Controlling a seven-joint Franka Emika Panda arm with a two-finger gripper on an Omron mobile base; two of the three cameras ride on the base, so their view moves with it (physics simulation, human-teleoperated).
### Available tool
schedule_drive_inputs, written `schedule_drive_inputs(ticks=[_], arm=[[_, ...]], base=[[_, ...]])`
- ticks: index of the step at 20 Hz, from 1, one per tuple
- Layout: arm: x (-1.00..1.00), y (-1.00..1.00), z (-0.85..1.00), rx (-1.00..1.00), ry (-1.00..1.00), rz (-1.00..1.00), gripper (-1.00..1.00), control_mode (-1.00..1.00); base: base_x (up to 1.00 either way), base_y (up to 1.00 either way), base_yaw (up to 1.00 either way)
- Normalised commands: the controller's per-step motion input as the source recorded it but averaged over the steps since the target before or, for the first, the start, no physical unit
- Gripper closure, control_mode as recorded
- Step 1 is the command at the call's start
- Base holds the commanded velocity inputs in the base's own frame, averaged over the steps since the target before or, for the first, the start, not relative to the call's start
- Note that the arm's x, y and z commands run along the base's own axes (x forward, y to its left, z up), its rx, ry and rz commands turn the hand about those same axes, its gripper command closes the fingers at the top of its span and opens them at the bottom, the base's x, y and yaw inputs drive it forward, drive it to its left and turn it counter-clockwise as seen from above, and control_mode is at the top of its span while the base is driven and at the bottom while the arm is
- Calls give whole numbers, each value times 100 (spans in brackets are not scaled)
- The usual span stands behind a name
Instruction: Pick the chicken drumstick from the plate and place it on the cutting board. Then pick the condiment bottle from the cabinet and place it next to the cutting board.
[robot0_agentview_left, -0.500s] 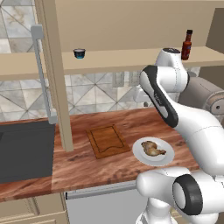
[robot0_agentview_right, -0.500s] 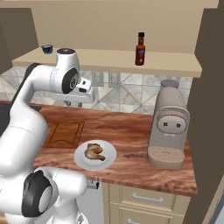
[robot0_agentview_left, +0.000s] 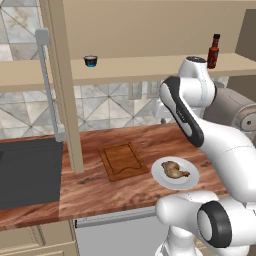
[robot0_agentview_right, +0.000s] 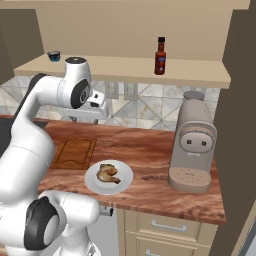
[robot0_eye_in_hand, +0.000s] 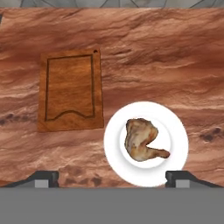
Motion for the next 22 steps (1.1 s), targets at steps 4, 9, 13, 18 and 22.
schedule_drive_inputs(ticks=[4, 9, 13, 18, 22], arm=[[-3, -4, -9, 0, 0, 0, -100, -100], [-12, -8, -7, 0, 0, 1, -100, -100], [-16, -12, -5, 0, 1, 1, -100, -100], [-16, -7, -10, 0, 3, 2, -100, -100], [-16, -2, -18, -1, 4, 5, -100, -100]], base=[[0, 0, 0], [0, 0, 0], [0, 0, 0], [0, 0, 0], [0, 0, 0]])
